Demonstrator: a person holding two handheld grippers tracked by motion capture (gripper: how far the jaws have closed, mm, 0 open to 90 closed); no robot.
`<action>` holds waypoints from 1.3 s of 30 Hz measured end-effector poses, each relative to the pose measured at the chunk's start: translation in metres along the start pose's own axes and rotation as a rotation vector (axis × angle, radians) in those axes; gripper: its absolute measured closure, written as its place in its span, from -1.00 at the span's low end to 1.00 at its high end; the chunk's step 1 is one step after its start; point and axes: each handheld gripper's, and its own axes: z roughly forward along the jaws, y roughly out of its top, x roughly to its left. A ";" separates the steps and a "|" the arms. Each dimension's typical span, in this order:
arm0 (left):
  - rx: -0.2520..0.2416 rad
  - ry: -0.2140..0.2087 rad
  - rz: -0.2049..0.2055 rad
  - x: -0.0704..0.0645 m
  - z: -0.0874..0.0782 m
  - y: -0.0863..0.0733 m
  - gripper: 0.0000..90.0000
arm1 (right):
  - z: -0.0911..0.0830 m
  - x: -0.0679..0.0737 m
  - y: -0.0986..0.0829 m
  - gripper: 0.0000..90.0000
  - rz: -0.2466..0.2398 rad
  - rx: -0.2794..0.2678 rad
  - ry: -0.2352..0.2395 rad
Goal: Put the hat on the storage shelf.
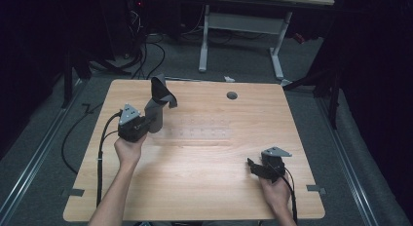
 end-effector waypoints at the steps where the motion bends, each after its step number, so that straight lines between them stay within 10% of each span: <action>1: -0.003 0.004 0.005 0.000 0.001 -0.002 0.93 | 0.000 0.000 0.000 -0.20 0.001 0.001 0.000; 18: 0.064 0.039 0.000 0.007 -0.012 -0.016 0.87 | 0.000 0.000 0.000 -0.20 0.000 0.000 0.000; 39: 0.180 0.144 -0.006 0.021 -0.041 -0.032 -0.10 | 0.000 0.000 0.000 -0.20 0.002 0.001 -0.001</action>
